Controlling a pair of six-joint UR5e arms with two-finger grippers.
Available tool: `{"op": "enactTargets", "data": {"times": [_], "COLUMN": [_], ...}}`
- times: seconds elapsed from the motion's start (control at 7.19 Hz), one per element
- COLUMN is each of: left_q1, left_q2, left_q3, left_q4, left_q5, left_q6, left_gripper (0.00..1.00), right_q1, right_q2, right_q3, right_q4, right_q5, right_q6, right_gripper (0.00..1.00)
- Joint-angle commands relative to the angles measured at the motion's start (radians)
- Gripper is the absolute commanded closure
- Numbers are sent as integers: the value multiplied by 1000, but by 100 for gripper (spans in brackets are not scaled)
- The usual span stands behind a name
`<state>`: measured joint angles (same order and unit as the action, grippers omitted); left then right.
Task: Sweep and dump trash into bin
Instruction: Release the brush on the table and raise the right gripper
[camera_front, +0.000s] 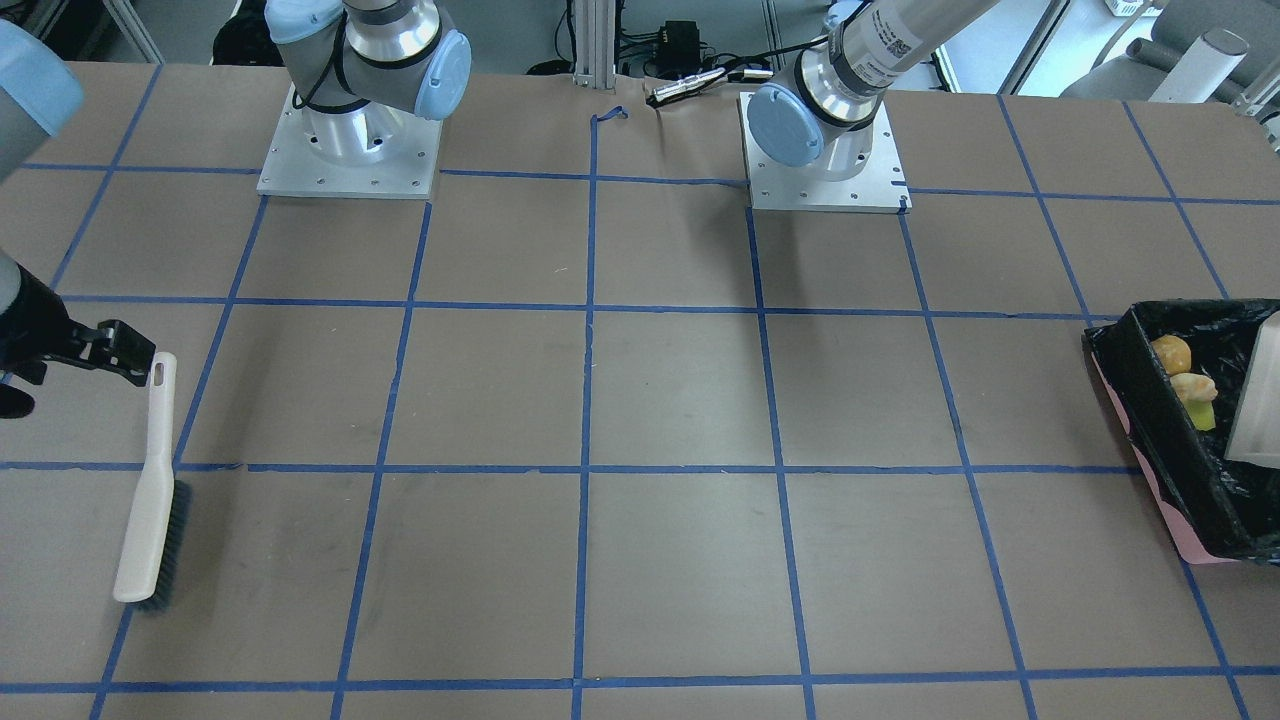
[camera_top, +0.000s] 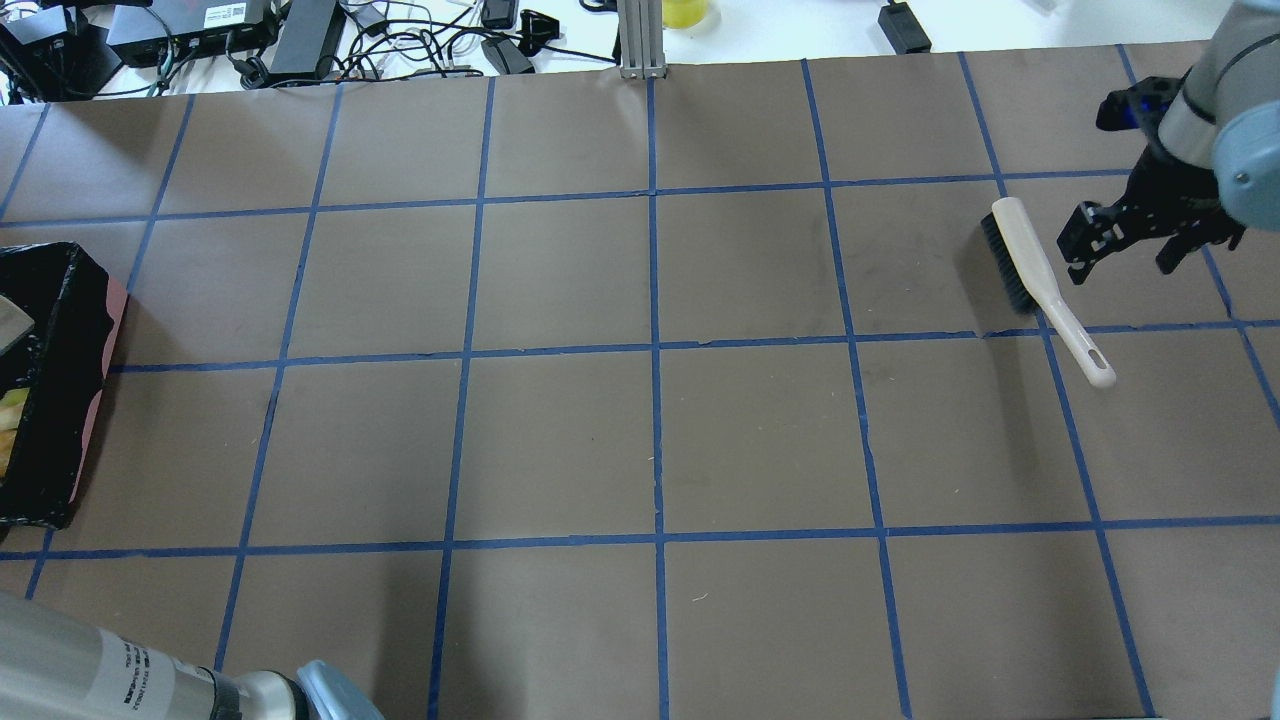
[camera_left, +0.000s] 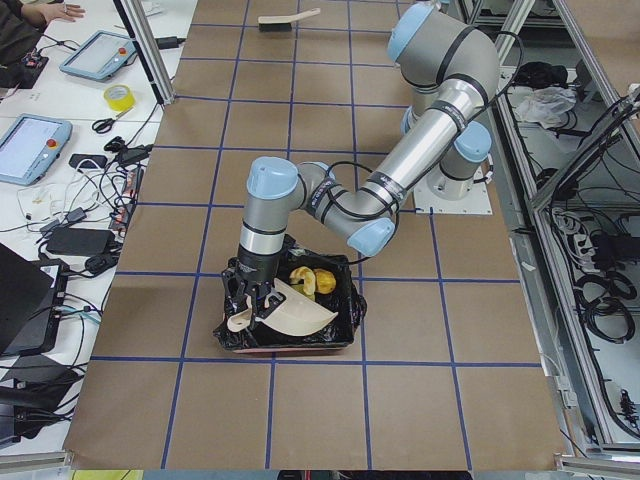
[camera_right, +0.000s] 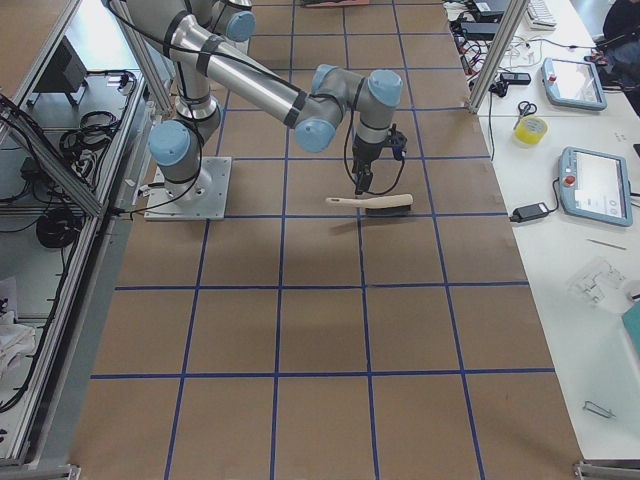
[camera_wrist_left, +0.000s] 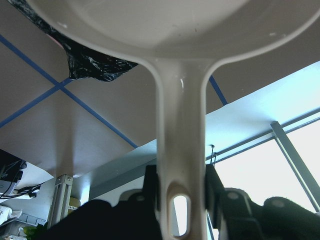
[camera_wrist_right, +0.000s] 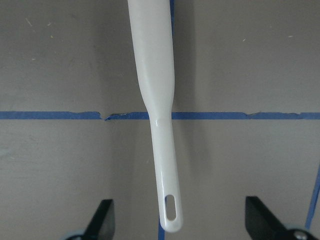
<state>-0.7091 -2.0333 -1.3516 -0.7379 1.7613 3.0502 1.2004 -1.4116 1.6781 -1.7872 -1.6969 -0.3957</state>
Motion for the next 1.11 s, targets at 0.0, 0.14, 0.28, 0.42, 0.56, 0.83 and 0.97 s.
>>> {"op": "enactTargets", "data": {"times": [0.0,0.14,0.28,0.42,0.56,0.83,0.97], "left_q1": [-1,-3,-3,-3,-38,-92,-113], "left_q2": [8,11,16,22,28,24,9], "left_q3": [-7,3,11,22,75,268,323], "left_q4": [3,3,-15,-70,-162,-489,-586], "left_q5": [-2,1,1,-6,-5,-3,-9], "left_q6": [1,2,2,22,19,-101,-190], "left_gripper": [100,100,100,100,100,100,100], "right_q1": [8,74,193,328,422,446,432], "right_q2": [-119,-121,-97,-89,-87,-98,-125], "right_q3": [-171,-242,-303,-316,-316,-293,-253], "right_q4": [269,361,376,376,367,365,327], "right_q5": [46,107,100,114,114,109,111], "right_q6": [18,135,235,380,443,440,430], "right_gripper": [0,0,0,0,0,0,0]}}
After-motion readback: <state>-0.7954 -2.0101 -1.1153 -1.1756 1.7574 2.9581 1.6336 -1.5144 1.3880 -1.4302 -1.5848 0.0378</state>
